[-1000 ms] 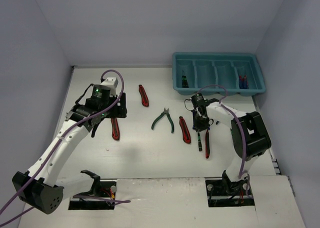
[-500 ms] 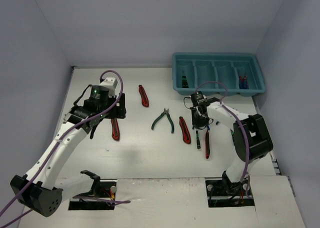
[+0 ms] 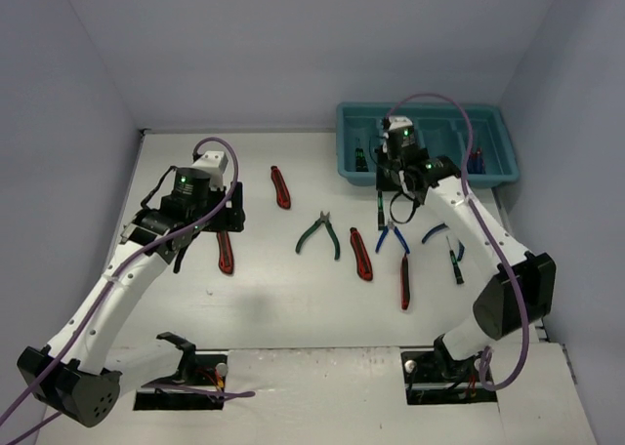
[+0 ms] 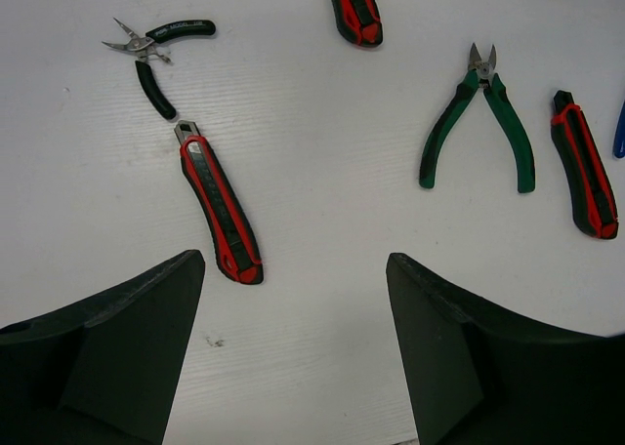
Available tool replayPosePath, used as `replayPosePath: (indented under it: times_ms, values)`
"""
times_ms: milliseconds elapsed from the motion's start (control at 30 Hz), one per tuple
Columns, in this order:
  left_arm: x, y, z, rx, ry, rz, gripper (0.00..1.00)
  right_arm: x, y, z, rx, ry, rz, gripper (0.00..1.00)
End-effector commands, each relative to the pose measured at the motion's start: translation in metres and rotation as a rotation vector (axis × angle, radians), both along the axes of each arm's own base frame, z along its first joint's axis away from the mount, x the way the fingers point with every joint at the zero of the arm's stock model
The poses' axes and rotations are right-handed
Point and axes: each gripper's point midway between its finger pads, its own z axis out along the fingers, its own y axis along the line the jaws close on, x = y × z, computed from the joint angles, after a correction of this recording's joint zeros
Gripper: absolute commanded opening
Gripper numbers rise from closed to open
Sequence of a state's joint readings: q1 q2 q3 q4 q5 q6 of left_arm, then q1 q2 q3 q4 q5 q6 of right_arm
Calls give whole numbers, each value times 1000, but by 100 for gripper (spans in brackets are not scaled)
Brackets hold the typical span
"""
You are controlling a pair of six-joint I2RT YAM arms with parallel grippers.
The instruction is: Sort the tools into containers
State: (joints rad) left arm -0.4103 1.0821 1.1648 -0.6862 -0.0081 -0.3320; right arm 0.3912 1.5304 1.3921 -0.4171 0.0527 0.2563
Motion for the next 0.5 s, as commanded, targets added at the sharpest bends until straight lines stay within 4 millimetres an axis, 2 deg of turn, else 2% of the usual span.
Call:
replayPosePath:
  times_ms: [0,133,233,333,467]
  values:
    - [0,1,19,-13,-62,-3,72,63,-1,45,-65,-144,13,0]
    - [-5,2,21,-25,-60,-2,72,122,4,69,-85,-226,25,0]
    - [-11,4,22,-34,-59,5,72,170,8,73,-70,-271,25,0]
    - [-17,6,22,-43,-50,13,72,207,8,70,-63,-309,0,0]
    - [-24,9,22,-47,-42,22,72,247,11,49,-47,-336,-44,2]
